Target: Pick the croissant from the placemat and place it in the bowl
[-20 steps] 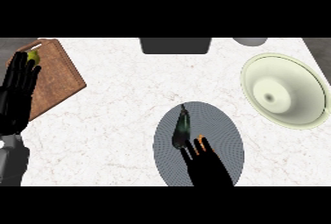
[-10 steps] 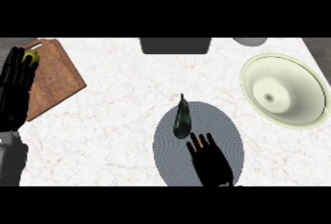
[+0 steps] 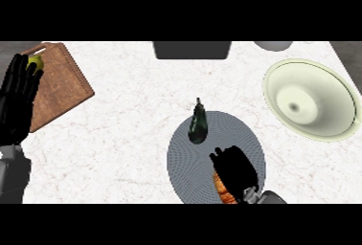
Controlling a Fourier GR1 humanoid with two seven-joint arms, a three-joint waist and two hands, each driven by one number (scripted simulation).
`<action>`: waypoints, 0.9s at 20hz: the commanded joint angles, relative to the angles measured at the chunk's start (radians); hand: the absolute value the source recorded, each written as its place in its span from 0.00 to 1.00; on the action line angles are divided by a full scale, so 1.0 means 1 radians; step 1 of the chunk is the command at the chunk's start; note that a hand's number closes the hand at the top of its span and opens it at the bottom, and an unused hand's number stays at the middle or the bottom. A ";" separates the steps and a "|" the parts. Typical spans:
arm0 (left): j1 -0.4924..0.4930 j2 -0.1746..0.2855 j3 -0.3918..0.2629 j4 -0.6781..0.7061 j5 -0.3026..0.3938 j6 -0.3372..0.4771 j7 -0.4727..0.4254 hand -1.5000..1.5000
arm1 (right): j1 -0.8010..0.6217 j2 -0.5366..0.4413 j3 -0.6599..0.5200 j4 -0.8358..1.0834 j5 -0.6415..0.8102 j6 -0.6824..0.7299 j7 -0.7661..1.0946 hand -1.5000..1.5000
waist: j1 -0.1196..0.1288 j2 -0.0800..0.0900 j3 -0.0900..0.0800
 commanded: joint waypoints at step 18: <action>0.099 0.037 0.095 -0.039 0.025 0.005 -0.016 0.50 | 0.360 -0.582 -1.142 0.256 -0.545 -0.298 -0.345 1.00 | -0.103 -0.007 0.007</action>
